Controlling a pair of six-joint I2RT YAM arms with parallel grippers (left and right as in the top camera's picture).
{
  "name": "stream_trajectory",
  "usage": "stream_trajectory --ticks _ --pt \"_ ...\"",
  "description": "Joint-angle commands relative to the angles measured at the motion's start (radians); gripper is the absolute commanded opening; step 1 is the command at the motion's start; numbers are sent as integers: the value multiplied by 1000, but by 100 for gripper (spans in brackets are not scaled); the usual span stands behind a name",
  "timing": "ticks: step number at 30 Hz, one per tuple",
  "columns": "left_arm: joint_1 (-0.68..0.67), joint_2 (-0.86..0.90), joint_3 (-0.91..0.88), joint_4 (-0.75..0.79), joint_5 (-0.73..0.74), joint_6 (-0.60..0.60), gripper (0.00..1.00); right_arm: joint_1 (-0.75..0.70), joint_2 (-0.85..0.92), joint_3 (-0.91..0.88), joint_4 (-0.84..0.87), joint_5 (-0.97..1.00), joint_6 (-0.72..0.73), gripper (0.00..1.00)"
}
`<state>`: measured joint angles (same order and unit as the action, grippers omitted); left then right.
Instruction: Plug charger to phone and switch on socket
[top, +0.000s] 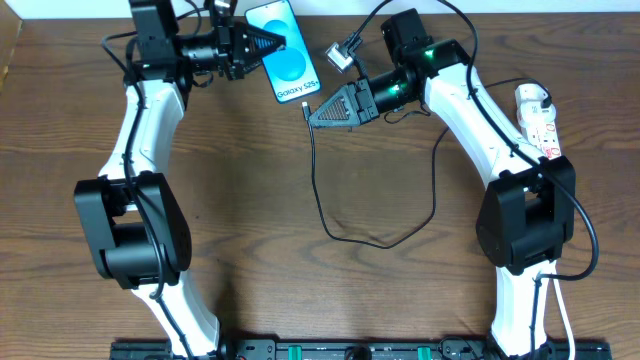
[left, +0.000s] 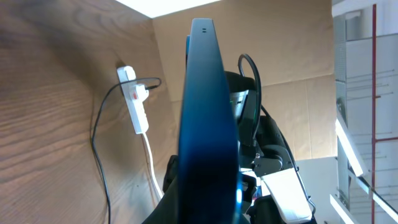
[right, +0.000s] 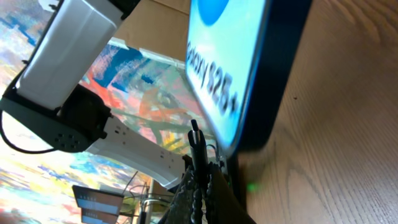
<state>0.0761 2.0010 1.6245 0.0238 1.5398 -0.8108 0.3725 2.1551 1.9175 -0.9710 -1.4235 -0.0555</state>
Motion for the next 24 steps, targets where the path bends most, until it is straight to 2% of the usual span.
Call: stream_trajectory --ticks 1,24 --pt "-10 -15 3 2 34 5 7 -6 -35 5 2 -4 -2 1" --pt "-23 -15 3 -8 34 5 7 -24 -34 5 14 -4 10 1"
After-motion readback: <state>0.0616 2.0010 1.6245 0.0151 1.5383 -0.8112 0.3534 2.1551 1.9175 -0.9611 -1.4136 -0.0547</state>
